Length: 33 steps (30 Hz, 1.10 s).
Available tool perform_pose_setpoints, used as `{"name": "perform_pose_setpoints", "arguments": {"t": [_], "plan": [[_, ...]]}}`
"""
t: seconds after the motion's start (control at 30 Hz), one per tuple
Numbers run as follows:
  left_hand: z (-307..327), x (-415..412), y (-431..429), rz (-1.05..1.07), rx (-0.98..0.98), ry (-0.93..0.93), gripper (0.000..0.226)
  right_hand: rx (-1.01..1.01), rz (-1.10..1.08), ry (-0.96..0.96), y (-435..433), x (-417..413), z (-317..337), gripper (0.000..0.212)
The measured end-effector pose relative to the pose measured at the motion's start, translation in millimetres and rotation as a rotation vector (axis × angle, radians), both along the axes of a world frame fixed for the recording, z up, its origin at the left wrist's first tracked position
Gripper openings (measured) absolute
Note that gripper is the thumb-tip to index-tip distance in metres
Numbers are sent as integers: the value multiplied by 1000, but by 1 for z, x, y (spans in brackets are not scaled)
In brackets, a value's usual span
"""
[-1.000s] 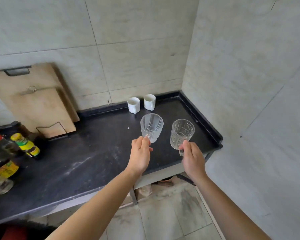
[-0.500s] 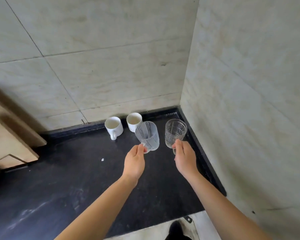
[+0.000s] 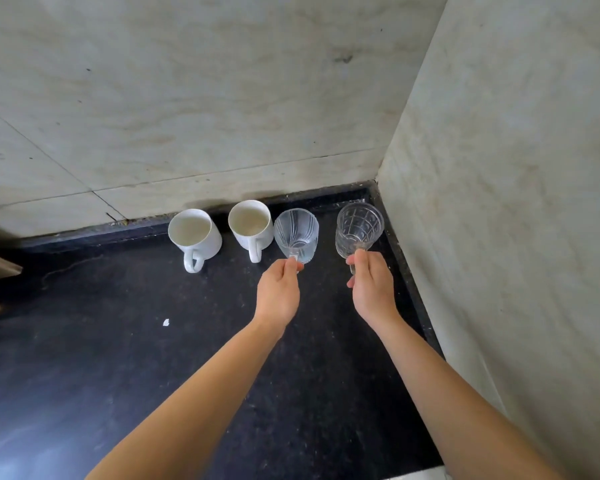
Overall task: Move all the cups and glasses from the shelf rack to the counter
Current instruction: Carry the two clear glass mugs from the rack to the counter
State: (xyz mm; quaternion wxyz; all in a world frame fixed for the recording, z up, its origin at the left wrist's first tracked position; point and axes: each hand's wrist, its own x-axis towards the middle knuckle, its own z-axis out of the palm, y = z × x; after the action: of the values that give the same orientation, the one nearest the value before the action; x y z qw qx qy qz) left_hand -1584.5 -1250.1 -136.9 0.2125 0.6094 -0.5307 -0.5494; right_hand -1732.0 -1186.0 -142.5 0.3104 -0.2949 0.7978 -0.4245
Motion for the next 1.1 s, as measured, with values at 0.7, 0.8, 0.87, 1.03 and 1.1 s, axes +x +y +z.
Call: {"name": "perform_pose_setpoints", "arguments": {"t": [0.7, 0.8, 0.87, 1.03, 1.1], "plan": [[-73, -33, -80, 9, -10, -31, 37, 57, 103, -3, -101, -8, -68, 36], [-71, -35, -83, -11, -2, -23, 35, 90, 118, -5, -103, -12, -68, 40], [-65, -30, -84, -22, -3, -47, 30, 124, 118, 10, -101, -12, -65, 44], [-23, 3, -73, -170, -141, -202, 30, 254, 105, 41, -90, -10, -31, 59], [5, 23, -72, -249, -292, -287, 40, 236, 115, 151, -90, -6, -4, 66]]}}
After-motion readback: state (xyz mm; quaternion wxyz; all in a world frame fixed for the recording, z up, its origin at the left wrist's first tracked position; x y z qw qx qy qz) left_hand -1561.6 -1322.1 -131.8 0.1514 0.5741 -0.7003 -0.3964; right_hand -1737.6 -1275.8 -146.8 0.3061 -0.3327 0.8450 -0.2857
